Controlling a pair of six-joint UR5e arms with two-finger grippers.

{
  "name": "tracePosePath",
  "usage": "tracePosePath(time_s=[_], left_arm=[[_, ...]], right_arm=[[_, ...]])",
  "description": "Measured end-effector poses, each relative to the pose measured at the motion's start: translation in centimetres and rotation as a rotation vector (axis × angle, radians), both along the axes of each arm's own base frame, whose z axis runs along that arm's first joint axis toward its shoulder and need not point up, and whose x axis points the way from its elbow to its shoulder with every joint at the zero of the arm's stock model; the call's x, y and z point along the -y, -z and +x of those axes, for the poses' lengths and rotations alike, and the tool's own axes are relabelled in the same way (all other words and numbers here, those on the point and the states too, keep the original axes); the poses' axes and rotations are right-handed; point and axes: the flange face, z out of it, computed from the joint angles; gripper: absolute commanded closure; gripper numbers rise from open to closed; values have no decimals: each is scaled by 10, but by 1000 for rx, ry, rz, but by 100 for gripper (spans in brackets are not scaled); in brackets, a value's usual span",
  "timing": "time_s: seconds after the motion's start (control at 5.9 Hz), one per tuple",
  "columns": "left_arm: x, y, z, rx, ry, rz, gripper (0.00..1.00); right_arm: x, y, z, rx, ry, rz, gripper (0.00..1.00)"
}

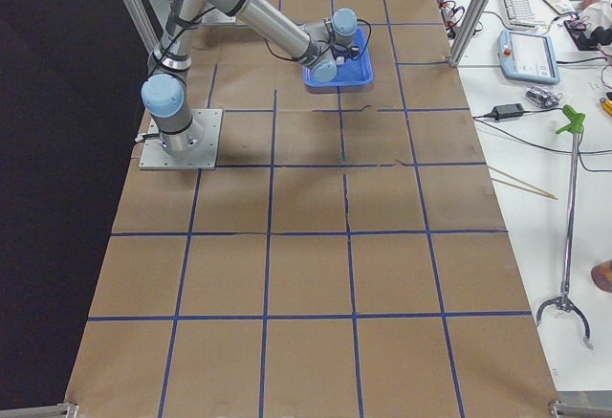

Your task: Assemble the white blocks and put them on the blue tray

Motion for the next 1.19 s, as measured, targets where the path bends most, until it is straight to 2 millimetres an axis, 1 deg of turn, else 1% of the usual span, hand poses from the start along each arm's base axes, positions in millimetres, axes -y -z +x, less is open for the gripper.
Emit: tracePosePath(time_s=[0.51, 0.85, 1.19], left_arm=[[5, 8, 1, 2, 13, 19, 1], [5, 8, 4, 20, 91, 16, 1], [4, 7, 4, 23, 109, 15, 1]], right_arm=[[-3, 0, 6, 2, -8, 3, 74], [-4, 1, 7, 3, -9, 3, 74], [-5, 3, 7, 2, -9, 10, 74]])
